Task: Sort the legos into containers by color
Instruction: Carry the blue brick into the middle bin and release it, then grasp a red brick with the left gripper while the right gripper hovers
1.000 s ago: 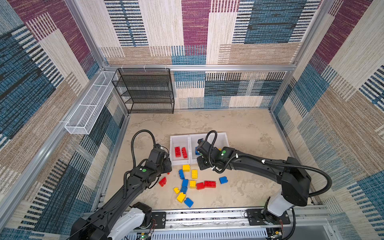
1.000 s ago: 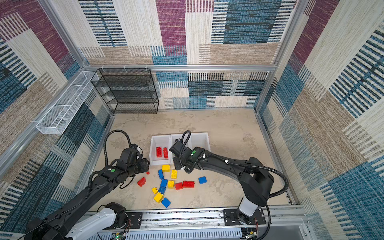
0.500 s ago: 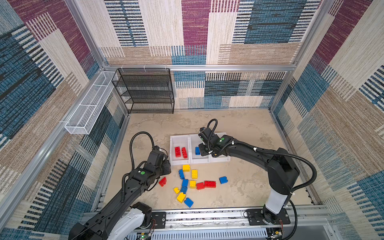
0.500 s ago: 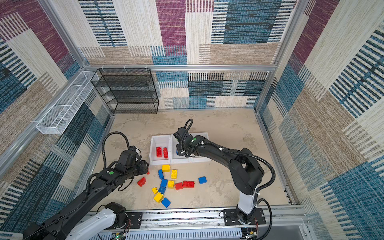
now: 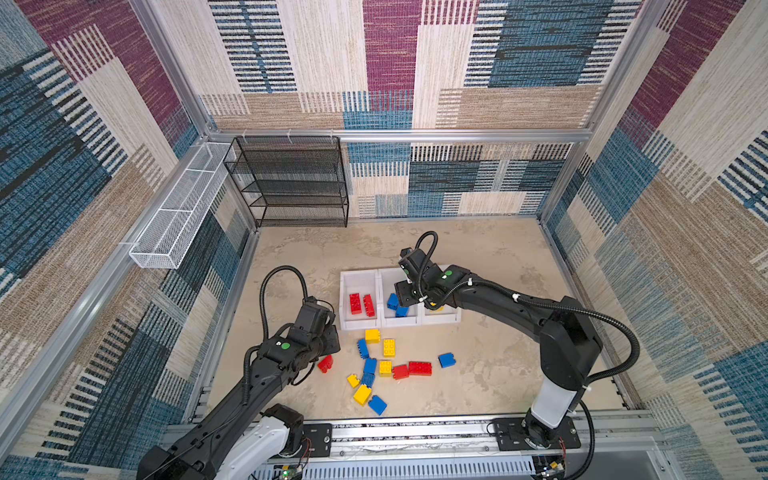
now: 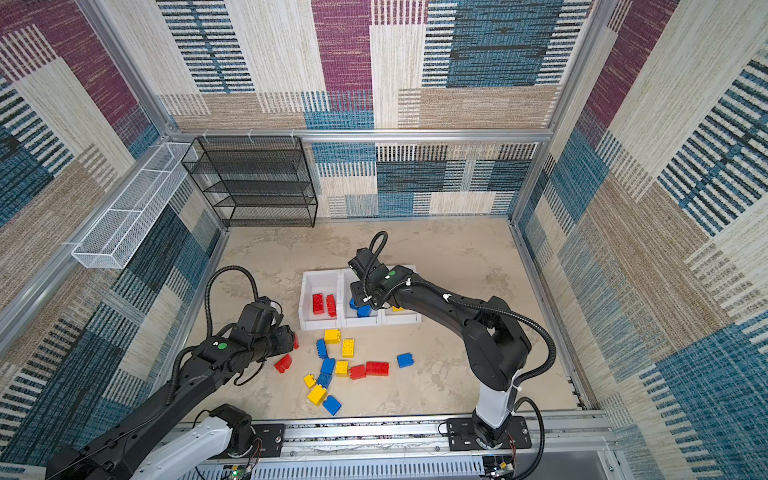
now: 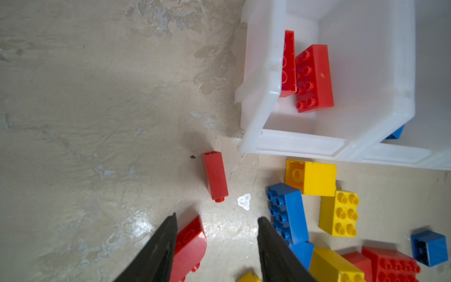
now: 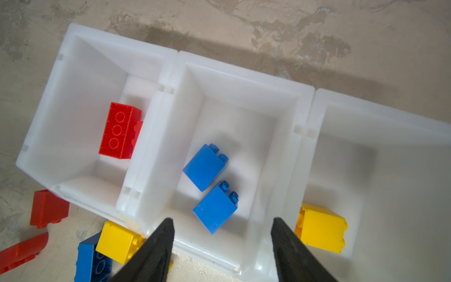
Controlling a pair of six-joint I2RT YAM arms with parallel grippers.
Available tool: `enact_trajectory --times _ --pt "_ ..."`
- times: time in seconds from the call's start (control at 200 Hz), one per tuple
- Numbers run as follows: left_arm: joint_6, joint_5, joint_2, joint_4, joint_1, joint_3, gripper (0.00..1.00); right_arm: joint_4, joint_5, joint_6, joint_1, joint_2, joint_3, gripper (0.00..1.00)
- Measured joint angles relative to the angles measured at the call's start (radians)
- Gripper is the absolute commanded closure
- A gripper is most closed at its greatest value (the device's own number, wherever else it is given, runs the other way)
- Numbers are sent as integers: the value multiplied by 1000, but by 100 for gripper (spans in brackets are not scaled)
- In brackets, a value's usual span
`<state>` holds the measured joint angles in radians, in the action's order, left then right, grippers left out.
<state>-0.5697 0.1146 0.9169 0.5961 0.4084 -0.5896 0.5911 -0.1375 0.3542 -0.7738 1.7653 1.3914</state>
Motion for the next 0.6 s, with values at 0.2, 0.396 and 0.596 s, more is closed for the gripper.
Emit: enact_trajectory --times 0.2,0.396,0.596 --pt "5 18 42 30 0 -32 43 -3 0 13 0 -69 -60 33" --pt "8 22 88 70 0 -34 41 -4 7 39 0 -136 -139 32" --pt "4 14 101 82 1 -15 39 -4 23 60 0 -180 -197 32"
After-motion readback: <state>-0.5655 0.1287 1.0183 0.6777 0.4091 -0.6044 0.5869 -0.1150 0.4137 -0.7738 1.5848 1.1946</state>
